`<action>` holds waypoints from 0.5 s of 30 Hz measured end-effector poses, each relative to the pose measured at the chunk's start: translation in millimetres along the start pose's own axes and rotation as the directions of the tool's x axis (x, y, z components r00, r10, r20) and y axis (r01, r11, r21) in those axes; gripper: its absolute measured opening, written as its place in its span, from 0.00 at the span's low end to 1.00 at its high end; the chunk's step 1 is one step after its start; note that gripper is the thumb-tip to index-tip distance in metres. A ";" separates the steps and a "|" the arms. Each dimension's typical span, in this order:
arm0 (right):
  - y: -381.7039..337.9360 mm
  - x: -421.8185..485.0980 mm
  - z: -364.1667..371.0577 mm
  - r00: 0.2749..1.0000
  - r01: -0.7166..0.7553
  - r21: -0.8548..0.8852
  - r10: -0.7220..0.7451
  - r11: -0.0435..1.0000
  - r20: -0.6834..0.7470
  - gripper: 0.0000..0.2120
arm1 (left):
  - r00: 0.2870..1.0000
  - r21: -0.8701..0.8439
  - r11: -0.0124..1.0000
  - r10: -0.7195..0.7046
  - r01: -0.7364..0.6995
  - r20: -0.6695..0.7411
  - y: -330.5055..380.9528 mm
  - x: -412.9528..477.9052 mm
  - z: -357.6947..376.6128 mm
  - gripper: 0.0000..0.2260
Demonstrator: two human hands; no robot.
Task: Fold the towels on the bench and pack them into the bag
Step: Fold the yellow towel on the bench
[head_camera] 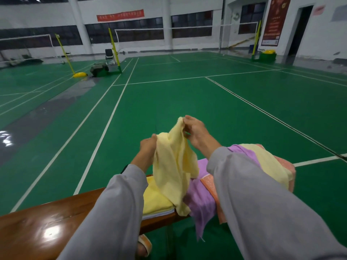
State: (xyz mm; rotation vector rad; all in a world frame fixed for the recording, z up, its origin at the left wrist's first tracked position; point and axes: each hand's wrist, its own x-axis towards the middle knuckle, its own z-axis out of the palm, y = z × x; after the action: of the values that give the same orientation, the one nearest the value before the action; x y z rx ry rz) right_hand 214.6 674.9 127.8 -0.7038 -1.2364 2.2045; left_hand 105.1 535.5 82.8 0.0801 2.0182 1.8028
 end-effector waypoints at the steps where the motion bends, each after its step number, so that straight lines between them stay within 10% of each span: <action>1: 12.0 -1.0 0.9 0.998 -0.057 0.001 0.057 0.998 0.006 0.16 | 0.999 -0.080 0.997 0.002 0.002 0.047 0.5 -2.5 3.7 0.14; 6: 75.7 -16.4 -0.4 0.849 -0.511 -0.147 0.524 0.847 0.069 0.29 | 0.999 -0.218 0.975 0.045 -0.044 0.003 10.0 -8.1 21.5 0.19; 9: 93.7 -14.5 -8.2 0.777 -0.608 -0.311 0.628 0.731 -0.041 0.35 | 0.992 -0.234 0.972 0.042 -0.014 0.116 11.1 -9.1 17.6 0.30; 15: 92.9 -24.9 -10.5 0.796 -0.549 -0.321 0.599 0.772 0.080 0.41 | 0.972 -0.064 0.972 0.231 -0.227 0.053 3.5 -9.4 7.8 0.19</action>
State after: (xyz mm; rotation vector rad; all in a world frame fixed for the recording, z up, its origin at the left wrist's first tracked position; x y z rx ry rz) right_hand 223.1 622.9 46.6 -1.1533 -1.6166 2.6540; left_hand 115.6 540.3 88.3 0.3598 1.9812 1.9702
